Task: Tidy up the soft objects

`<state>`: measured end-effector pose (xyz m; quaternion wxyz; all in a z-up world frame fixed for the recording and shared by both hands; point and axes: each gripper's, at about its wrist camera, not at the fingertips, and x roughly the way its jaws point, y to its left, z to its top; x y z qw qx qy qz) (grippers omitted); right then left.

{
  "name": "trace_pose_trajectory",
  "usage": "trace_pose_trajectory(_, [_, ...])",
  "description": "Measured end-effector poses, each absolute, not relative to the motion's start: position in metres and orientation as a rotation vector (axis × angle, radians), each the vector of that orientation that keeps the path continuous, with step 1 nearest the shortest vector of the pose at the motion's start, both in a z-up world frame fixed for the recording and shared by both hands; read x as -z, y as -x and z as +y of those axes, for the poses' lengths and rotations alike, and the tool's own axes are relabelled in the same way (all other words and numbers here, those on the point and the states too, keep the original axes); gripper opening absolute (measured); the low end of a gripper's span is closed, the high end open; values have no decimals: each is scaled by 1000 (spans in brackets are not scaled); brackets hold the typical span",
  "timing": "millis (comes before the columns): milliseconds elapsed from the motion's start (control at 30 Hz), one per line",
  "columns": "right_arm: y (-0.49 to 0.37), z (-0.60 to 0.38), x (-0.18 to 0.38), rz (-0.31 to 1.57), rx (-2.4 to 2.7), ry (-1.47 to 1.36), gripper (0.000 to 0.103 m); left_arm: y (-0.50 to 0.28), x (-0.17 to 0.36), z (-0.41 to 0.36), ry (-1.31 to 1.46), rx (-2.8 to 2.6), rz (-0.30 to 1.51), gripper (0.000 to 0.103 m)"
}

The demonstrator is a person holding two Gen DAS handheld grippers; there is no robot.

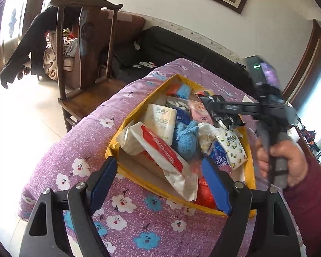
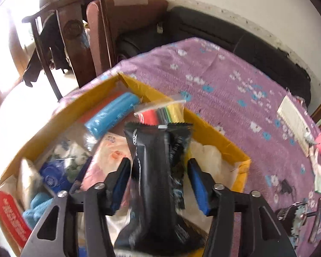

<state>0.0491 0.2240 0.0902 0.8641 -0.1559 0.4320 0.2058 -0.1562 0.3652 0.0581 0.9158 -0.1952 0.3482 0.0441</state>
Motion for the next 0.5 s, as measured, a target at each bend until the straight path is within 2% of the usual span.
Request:
trace_pose_trajectory(67, [-39, 218, -103, 859, -433, 324, 78, 157, -59, 364, 403, -94, 714, 81])
trace_pose_trajectory(233, [-1, 202, -130, 732, -390, 373, 82, 160, -65, 354, 384, -93, 697, 81])
trace_pose_trajectory(300, [16, 194, -137, 682, -369, 393, 88, 162, -69, 347, 367, -96, 690, 81])
trace_pose_trajectory(500, [51, 165, -152, 588, -318, 426, 91, 166, -85, 319, 306, -105, 662, 85])
